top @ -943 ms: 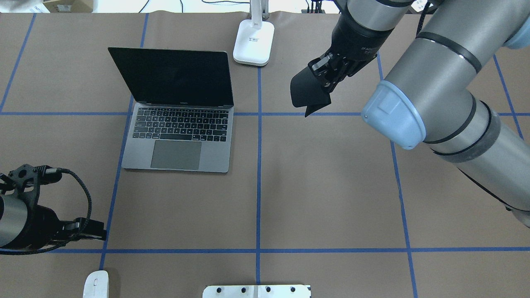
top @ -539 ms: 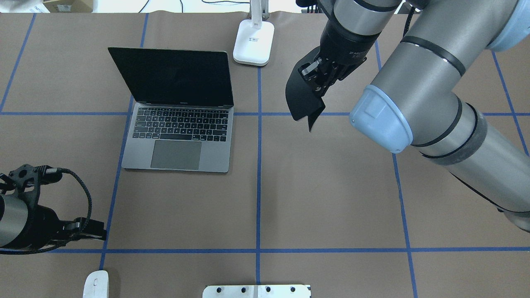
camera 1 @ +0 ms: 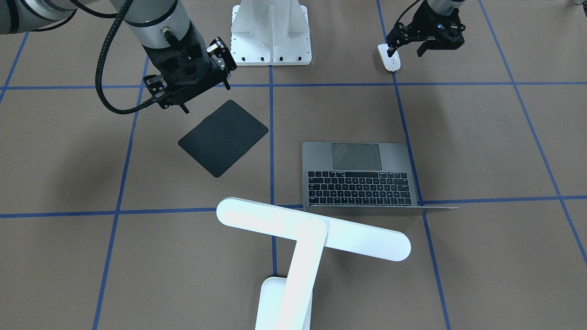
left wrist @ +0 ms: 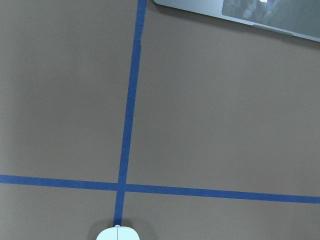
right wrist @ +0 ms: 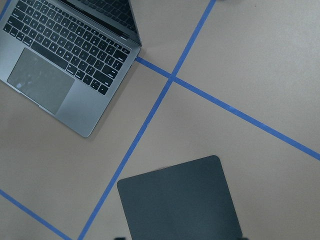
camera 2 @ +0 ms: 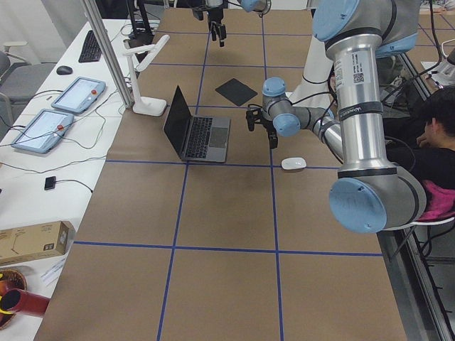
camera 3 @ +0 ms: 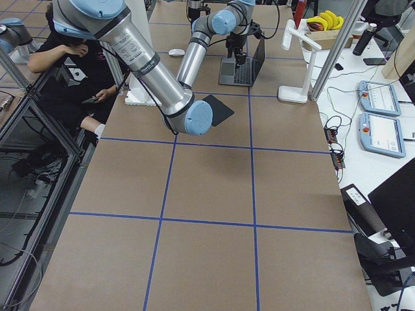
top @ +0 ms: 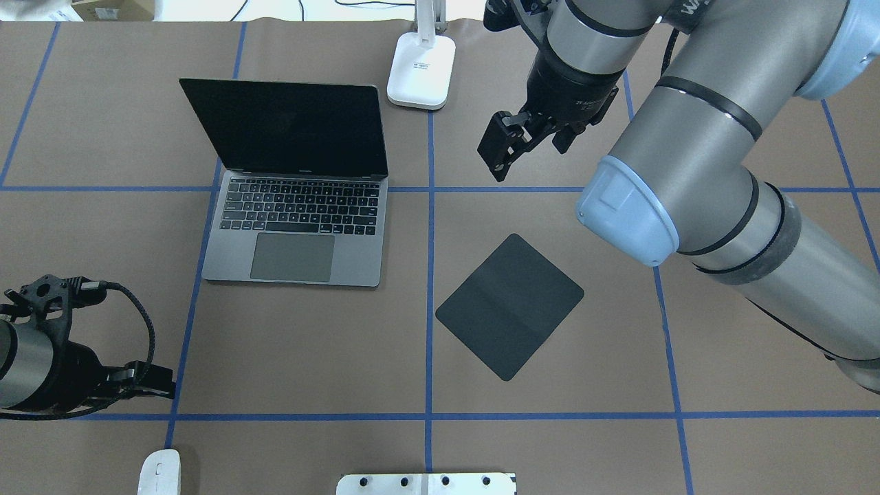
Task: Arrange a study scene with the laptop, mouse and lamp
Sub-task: 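Raise the right gripper from the pad while the left gripper lowers to the mouse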
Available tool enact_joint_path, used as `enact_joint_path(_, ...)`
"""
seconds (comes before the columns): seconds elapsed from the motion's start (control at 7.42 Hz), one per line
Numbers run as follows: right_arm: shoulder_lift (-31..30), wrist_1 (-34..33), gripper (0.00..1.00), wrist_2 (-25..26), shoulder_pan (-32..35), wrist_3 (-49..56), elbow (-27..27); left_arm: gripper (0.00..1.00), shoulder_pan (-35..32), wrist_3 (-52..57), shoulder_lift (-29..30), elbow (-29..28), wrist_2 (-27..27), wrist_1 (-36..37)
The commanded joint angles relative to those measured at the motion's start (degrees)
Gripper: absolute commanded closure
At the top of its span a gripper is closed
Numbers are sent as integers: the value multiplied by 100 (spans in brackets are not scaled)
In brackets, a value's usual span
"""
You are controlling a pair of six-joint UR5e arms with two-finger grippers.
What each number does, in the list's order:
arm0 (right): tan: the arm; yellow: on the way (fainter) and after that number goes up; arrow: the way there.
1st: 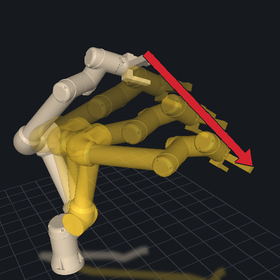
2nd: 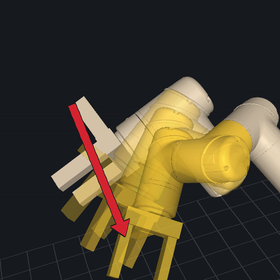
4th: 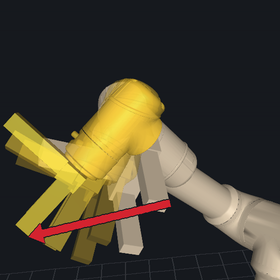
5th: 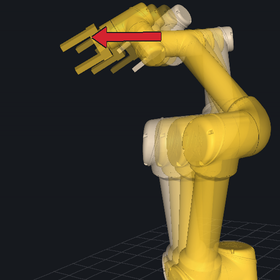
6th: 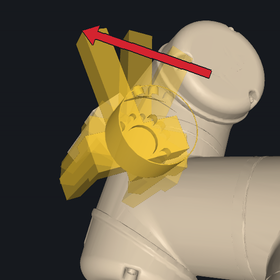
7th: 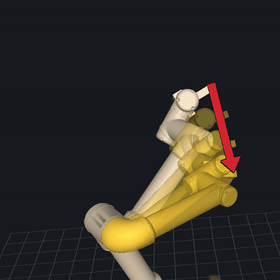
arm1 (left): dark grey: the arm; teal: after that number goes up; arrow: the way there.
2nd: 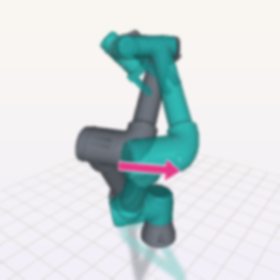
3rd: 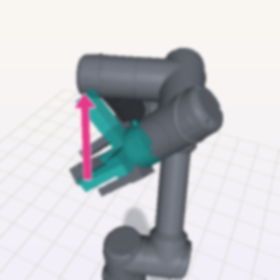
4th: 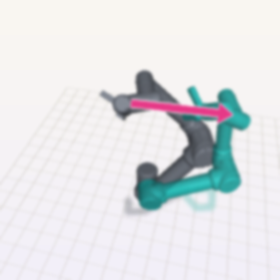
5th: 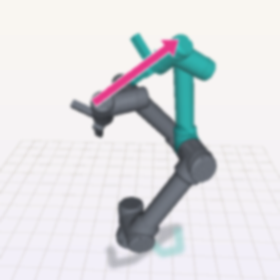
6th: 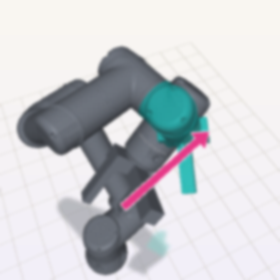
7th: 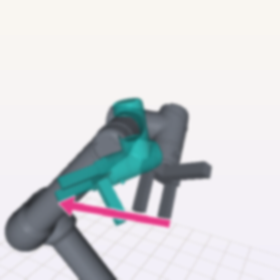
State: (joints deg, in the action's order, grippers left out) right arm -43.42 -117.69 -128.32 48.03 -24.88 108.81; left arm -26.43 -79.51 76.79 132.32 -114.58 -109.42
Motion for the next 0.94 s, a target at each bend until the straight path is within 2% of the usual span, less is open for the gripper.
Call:
enact_joint_path(0.0,-70,9,0,96,4,1,18,2,15,119,46,-327,-3,-9)
enact_joint_path(0.4,-96,17,0,123,4,18,-8,2,15,209,73,-584,-12,0)
enact_joint_path(0.54,-131,18,0,71,4,44,-9,2,6,95,12,-602,-360,9)
enact_joint_path(0.81,-166,9,0,62,4,45,18,3,15,-222,2,-715,-539,9)
